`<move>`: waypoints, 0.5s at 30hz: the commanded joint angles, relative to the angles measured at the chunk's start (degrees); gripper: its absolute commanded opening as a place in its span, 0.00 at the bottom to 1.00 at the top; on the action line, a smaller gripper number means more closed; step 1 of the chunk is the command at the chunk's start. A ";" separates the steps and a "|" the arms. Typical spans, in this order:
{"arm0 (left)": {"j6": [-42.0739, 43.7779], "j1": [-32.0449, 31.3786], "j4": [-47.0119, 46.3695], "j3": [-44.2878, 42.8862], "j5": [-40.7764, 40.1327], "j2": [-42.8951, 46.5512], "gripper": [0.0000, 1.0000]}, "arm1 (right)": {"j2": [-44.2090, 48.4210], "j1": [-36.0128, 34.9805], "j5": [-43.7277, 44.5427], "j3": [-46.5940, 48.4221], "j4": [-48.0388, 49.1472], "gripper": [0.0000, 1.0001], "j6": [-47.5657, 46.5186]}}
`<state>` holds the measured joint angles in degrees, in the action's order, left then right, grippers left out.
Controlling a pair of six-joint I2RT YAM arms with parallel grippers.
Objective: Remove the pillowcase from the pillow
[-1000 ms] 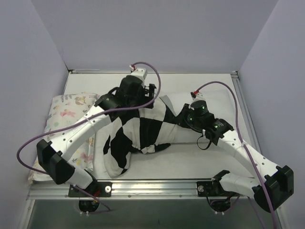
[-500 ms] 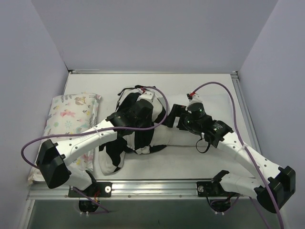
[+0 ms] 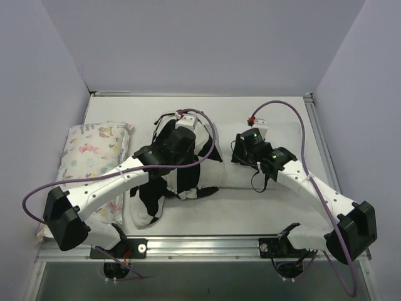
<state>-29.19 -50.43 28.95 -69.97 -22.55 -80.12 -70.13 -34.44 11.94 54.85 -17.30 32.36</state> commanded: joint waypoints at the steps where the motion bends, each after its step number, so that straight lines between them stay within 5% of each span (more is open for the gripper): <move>1: 2.73 3.67 2.86 -2.71 -2.95 3.30 0.00 | -5.36 5.76 0.19 3.41 -2.03 0.08 -1.95; 2: 2.82 5.24 3.30 -3.06 -1.12 4.34 0.00 | -5.63 7.35 -0.08 4.03 -2.91 0.00 -2.04; 15: 1.68 35.39 4.28 -1.31 8.39 9.71 0.00 | 5.09 27.13 -3.15 11.42 -12.49 0.00 -3.97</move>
<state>-28.60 -22.55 31.44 -70.24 -8.27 -74.04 -68.23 -12.53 0.45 63.57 -23.38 31.42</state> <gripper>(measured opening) 0.012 0.054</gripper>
